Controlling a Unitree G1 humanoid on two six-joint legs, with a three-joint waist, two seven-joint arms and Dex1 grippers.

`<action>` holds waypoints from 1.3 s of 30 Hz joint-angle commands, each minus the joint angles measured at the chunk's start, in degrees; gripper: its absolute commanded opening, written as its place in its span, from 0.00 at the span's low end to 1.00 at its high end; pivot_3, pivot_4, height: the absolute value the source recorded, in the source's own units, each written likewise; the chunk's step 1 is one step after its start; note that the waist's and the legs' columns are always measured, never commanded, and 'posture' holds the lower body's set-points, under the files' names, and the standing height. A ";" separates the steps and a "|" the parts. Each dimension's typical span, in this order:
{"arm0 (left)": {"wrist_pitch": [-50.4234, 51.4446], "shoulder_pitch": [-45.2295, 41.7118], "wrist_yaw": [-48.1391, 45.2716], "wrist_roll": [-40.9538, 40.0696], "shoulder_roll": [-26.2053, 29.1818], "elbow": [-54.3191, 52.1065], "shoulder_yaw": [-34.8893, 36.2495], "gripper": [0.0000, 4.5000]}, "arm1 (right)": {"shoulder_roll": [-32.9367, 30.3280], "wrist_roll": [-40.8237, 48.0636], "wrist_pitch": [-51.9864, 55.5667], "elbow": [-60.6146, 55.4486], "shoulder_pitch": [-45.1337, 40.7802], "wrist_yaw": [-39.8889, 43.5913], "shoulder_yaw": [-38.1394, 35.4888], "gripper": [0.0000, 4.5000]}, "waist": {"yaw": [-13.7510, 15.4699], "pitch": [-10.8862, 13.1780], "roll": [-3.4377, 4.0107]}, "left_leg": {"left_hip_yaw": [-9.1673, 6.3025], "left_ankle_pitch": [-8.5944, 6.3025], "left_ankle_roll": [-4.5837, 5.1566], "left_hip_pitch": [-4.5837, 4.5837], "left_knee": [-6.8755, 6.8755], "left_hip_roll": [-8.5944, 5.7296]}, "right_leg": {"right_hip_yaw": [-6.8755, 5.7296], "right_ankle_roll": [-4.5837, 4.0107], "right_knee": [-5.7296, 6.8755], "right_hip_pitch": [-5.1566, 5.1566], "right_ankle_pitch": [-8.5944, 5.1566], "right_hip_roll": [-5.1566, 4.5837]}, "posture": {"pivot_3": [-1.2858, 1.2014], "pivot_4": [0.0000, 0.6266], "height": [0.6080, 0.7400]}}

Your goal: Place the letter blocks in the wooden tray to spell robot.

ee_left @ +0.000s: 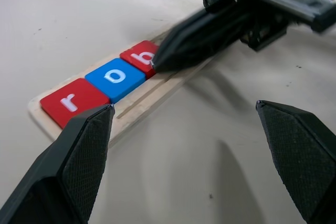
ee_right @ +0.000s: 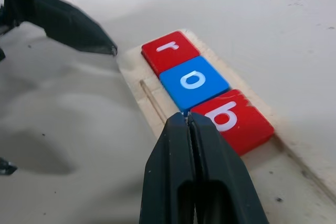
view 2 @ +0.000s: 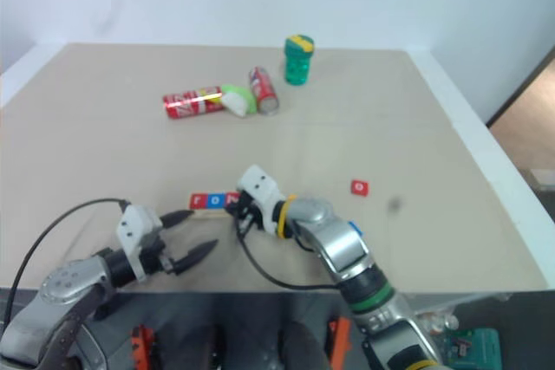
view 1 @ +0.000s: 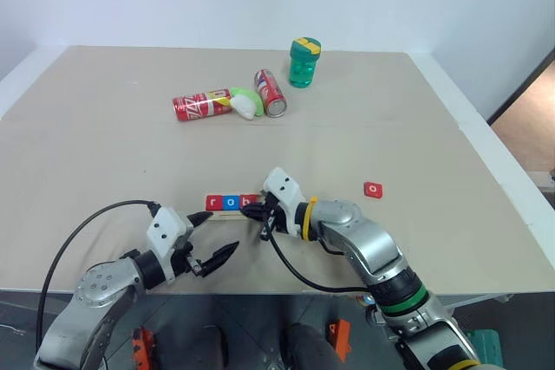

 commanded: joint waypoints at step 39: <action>0.09 -6.50 -10.14 -1.70 6.09 -0.65 -4.74 1.00 | -24.69 -9.07 -40.24 60.16 -12.37 30.26 -16.51 0.30 | -0.81 0.31 0.19 | 0.22 -0.03 0.13 0.79 0.12 -0.14 | 0.34 -0.06 -0.02 0.77 -0.03 -0.07 | 0.52 0.24 1.00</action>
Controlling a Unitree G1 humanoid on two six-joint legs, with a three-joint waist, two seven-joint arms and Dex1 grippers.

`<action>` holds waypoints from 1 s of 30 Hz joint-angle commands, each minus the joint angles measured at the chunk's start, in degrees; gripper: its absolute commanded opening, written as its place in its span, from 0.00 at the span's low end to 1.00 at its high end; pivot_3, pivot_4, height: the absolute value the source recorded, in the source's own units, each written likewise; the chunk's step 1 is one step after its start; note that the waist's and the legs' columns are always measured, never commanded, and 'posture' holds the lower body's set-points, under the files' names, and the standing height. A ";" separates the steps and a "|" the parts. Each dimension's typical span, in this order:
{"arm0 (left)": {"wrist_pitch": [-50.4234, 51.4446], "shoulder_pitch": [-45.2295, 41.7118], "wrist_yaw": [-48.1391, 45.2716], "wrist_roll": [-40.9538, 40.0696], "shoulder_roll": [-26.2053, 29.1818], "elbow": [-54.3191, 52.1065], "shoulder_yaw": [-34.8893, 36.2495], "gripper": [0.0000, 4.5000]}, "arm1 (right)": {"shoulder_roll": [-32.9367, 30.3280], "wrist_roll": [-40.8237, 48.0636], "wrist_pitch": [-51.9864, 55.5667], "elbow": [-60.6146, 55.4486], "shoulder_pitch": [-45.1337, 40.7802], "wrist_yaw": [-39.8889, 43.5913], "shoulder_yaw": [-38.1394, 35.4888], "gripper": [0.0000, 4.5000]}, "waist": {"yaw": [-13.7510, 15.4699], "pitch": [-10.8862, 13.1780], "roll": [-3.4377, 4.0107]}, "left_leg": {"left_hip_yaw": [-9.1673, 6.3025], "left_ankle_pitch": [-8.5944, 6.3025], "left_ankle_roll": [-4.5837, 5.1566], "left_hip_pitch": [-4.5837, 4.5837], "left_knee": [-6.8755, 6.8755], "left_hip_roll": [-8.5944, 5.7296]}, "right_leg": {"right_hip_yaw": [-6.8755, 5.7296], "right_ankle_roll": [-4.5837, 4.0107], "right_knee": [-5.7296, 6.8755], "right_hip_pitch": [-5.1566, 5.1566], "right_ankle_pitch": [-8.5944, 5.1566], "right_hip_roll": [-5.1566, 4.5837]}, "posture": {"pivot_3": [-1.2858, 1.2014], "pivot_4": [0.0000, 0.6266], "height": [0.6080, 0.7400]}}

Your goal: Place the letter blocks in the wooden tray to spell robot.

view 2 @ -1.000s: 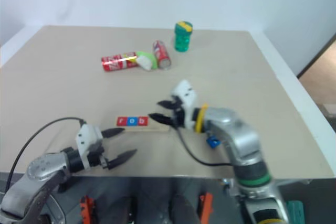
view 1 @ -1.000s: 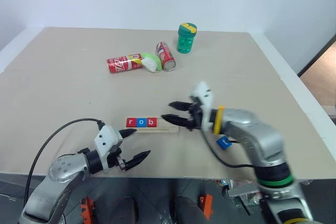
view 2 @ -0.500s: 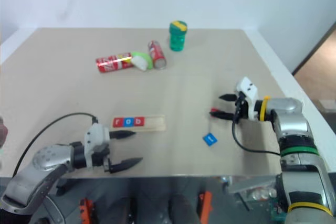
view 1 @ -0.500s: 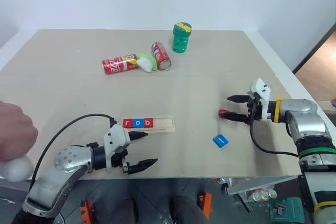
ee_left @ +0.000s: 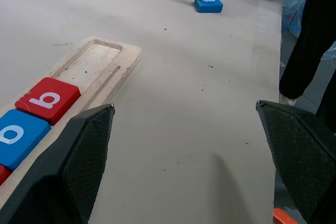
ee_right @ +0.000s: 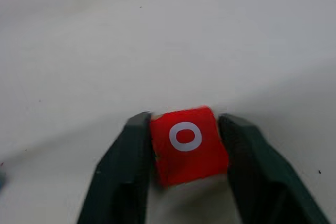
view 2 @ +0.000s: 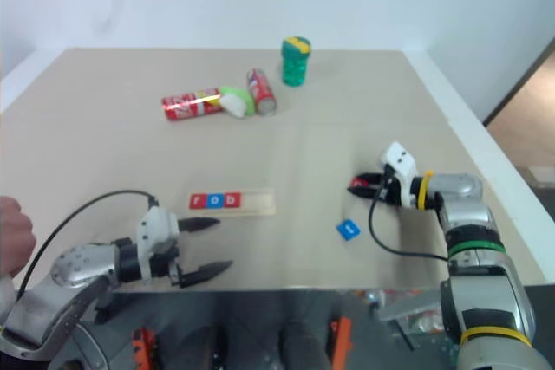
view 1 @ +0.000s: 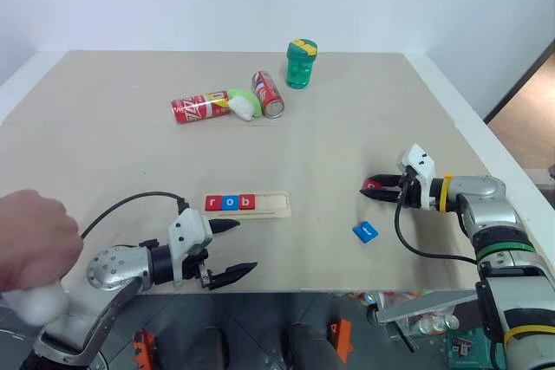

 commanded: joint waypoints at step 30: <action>-2.47 -1.77 11.31 3.71 -6.68 4.12 3.83 1.00 | 19.69 0.30 15.92 -29.15 -5.27 0.42 16.72 0.30 | 0.17 0.13 0.13 | -0.21 -0.02 -0.04 -0.37 -0.02 0.00 | -0.31 0.24 -0.01 -0.25 0.06 -0.02 | 0.52 0.24 1.00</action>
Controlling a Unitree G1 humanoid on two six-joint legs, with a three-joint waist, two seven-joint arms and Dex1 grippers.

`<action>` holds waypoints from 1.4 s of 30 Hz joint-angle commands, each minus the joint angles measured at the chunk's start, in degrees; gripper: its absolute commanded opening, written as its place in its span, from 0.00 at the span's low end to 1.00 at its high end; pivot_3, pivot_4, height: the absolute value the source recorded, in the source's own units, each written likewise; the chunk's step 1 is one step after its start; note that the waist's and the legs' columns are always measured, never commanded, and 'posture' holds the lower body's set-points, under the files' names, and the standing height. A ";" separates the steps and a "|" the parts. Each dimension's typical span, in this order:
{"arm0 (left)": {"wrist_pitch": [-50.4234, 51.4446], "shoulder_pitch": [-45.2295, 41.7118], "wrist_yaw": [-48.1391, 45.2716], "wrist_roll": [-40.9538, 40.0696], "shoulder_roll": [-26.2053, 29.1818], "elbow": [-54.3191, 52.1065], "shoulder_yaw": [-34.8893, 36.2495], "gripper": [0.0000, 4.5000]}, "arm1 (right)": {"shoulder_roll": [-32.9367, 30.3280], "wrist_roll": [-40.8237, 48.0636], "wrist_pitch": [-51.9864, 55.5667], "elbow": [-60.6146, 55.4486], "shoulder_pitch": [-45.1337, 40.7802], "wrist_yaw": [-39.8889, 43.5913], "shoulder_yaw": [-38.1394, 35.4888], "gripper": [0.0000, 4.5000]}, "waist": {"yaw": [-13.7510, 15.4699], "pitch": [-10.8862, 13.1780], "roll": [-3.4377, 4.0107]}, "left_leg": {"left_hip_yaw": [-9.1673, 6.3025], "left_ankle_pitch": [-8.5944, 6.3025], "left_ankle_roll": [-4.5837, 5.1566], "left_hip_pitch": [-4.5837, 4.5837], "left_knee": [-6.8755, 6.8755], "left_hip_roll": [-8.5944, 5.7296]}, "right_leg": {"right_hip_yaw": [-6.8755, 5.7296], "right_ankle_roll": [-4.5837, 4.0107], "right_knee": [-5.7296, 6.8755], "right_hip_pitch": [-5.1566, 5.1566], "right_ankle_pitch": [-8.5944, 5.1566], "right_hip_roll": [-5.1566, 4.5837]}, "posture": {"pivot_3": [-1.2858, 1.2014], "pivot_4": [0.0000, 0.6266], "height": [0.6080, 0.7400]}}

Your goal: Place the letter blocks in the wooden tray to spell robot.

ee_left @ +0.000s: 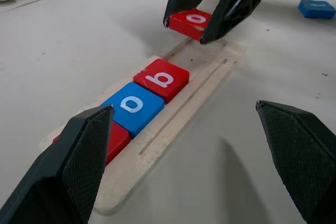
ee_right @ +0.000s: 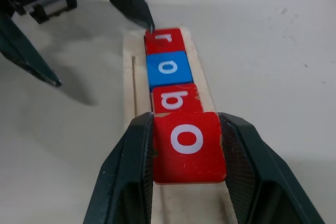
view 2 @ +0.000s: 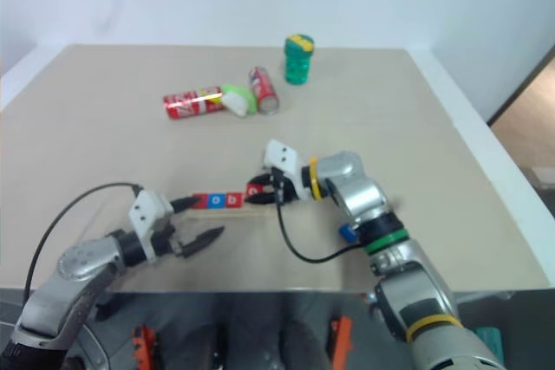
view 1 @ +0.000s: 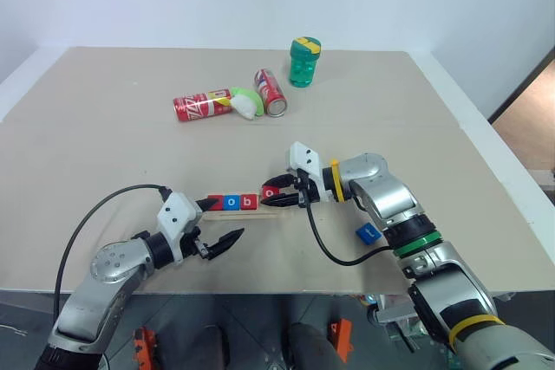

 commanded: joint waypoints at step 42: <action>2.76 1.09 -1.04 -3.61 1.34 -3.82 3.90 1.00 | 8.61 5.32 16.33 -24.60 13.44 -21.89 -8.32 0.43 | 0.35 -0.02 -0.04 | -0.05 -0.06 -0.09 -0.07 -0.06 0.06 | -0.07 -0.16 0.04 -0.09 -0.12 0.02 | 0.52 0.24 1.00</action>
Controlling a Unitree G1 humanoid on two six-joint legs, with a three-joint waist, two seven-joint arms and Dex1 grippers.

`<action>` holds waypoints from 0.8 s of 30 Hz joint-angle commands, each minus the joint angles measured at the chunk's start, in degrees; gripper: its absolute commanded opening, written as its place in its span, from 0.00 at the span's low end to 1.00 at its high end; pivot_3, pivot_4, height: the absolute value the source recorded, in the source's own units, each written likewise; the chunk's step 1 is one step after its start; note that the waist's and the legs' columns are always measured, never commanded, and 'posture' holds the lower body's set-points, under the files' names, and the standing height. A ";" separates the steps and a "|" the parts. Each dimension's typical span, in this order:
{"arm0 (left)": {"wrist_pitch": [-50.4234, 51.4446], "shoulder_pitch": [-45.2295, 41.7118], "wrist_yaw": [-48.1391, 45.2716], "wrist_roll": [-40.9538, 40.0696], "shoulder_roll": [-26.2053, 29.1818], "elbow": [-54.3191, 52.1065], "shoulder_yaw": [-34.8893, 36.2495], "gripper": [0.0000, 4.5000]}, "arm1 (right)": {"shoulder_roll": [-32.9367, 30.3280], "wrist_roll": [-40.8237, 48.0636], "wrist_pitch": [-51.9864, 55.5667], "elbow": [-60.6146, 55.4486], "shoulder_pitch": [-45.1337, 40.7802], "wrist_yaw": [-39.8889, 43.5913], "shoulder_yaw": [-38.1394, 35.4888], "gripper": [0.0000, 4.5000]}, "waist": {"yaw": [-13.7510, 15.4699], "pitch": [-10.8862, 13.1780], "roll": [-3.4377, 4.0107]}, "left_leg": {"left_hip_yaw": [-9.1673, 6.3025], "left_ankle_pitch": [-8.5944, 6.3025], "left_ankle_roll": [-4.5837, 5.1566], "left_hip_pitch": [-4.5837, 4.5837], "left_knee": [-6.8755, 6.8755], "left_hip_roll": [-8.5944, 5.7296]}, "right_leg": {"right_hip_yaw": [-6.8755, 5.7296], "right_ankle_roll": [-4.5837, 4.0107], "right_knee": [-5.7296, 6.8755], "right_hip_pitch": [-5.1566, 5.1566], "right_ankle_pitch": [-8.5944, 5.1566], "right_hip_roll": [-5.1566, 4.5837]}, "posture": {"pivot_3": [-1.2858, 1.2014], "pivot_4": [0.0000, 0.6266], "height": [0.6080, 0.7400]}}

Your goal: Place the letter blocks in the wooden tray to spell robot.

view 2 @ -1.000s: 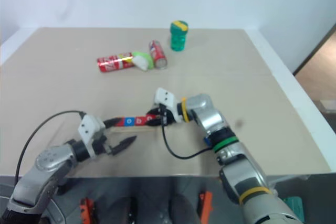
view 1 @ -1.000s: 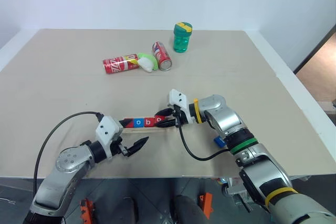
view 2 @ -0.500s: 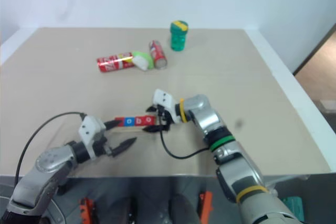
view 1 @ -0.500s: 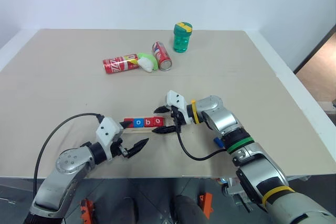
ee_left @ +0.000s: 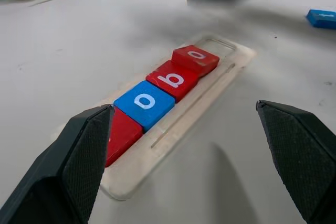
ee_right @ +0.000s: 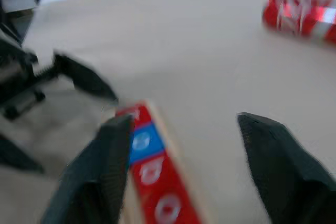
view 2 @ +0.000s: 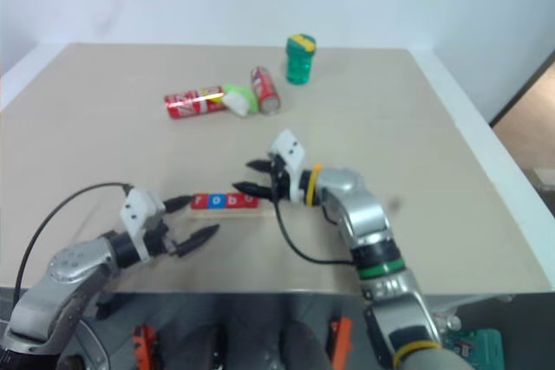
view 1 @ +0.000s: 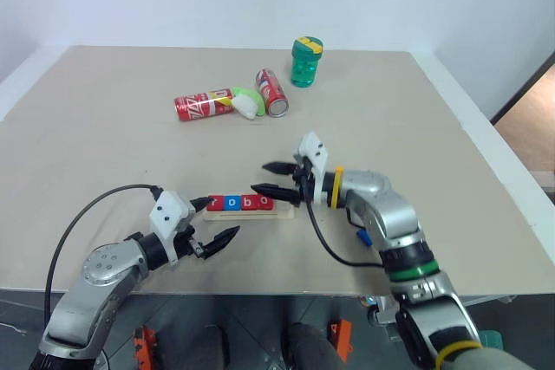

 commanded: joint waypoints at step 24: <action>0.13 0.21 -0.37 0.40 0.53 -1.88 0.01 1.00 | 1.78 -3.89 -3.24 -0.31 0.13 -6.82 6.66 0.01 | -0.32 0.01 0.00 | 0.00 0.04 -0.02 -0.01 -0.01 0.03 | 0.01 0.02 0.01 -0.05 0.04 0.07 | 0.52 0.24 1.00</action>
